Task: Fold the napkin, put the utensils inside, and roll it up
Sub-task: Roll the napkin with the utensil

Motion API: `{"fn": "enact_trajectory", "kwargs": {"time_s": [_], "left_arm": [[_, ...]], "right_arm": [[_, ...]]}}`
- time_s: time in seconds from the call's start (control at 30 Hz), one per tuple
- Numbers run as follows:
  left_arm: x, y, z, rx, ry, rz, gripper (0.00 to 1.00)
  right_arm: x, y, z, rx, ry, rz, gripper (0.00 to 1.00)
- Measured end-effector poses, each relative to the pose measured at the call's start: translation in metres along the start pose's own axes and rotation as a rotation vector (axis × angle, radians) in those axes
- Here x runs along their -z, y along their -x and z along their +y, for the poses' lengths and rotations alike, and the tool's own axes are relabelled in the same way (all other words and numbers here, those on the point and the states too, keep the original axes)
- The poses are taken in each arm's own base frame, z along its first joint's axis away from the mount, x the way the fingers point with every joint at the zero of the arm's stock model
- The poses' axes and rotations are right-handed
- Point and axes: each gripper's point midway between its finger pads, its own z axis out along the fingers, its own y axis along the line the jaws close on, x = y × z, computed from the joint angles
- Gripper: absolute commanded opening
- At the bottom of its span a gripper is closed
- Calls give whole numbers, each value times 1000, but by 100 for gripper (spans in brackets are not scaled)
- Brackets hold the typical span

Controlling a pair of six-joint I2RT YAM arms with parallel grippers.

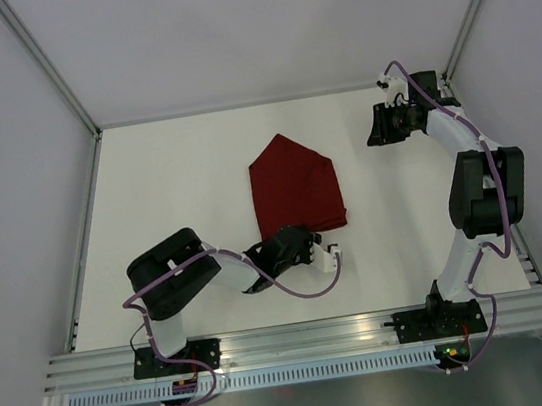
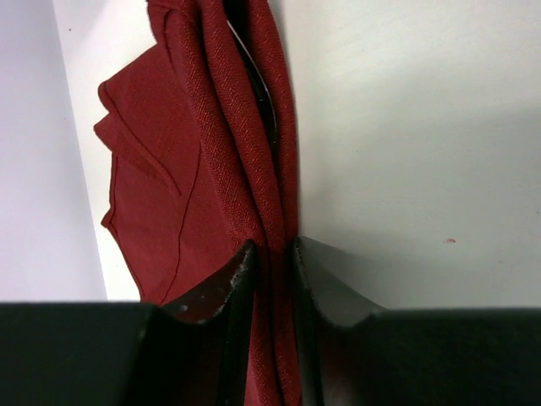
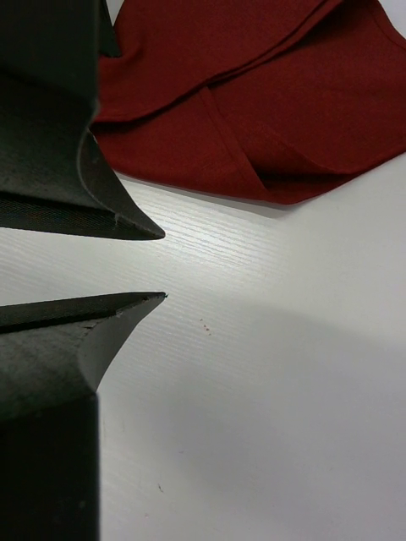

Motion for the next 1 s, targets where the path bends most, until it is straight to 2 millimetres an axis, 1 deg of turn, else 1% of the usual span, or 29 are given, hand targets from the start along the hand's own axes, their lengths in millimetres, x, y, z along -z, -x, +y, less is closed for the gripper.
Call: {"fn": "enact_trajectory", "kwargs": {"time_s": [0.03,0.1,0.13,0.17,0.23,0.47,0.63,0.83,1.0], "left_arm": [[-1,0,-1,-2,-5,0,22],[-2,0,-1,-5,-16,2,17],[-3,0,0,-5,-17,5,9],[-4,0,2,-4,-16,6,5],[-5,1,4,-2,-19,4,2],[-7,2,5,2,-43,4,2],[-8,6,5,29,-96,2,2],[-5,19,-1,115,-186,-26,2],[-3,32,-7,190,-274,-45,2]], "right_arm": [[0,0,0,0,0,0,37],[0,0,0,1,0,0,36],[0,0,0,1,0,0,37],[0,0,0,1,0,0,36],[0,0,0,1,0,0,37],[0,0,0,2,0,-1,36],[0,1,0,3,0,-3,36],[2,2,0,20,1,-9,36],[9,0,4,46,6,-20,35]]}}
